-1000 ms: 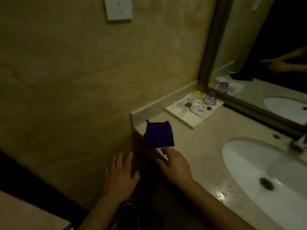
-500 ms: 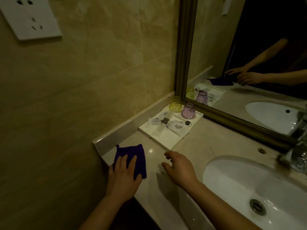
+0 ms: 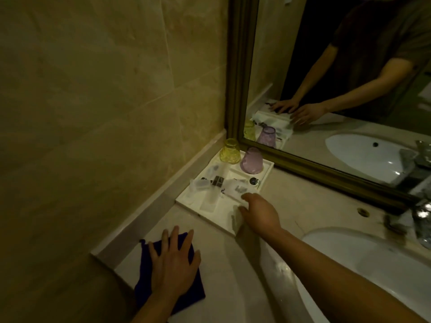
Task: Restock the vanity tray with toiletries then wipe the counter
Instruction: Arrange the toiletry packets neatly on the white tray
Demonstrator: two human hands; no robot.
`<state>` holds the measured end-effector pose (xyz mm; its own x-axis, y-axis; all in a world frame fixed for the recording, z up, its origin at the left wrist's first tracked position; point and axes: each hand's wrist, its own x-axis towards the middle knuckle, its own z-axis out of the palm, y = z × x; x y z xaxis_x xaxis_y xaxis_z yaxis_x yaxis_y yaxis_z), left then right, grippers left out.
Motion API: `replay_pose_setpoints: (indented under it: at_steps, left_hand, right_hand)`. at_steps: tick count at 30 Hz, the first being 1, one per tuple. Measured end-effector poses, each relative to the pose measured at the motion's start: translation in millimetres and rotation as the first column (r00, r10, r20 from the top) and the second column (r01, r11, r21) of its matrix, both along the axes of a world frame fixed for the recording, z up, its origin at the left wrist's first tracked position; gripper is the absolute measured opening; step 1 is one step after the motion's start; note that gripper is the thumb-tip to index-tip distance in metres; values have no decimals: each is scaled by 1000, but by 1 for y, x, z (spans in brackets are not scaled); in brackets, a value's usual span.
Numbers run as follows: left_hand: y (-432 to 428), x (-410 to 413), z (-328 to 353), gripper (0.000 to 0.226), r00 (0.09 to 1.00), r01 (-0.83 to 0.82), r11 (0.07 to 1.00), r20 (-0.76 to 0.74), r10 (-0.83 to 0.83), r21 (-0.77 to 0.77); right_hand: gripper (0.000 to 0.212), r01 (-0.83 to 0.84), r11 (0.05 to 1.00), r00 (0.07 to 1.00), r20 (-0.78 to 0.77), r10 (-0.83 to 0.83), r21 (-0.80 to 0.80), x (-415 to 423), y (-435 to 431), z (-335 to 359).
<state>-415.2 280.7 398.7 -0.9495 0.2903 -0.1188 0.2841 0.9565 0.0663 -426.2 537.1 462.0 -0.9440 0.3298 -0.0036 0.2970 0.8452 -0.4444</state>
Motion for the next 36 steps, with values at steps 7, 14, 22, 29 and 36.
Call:
replay_pose_setpoints:
  at_steps: [7,14,22,29,36]
  left_hand:
    - [0,-3,2,62,1000,-8,1000,4,8,27]
    - [0,-5,-4,59,999,16,996,-49,-12,87]
    - [1,-4,-5,59,998,-12,998,-53,16,70]
    - [0,-2,-3,60,997,-24,998,-67,28,58]
    - [0,-4,-3,60,998,-18,999,-60,21,38]
  right_hand:
    - [36,121,991,986,111,-126,57,-55,15,2]
    - [29,139,987,976,159,-152,84,-59,31,-5]
    - [23,196,968,977,-50,-206,-155,-46,22,28]
    - [16,98,882,993,-14,-117,-461,-40,-5,7]
    - [41,64,996,988,145,-54,-68,-65,35,-14]
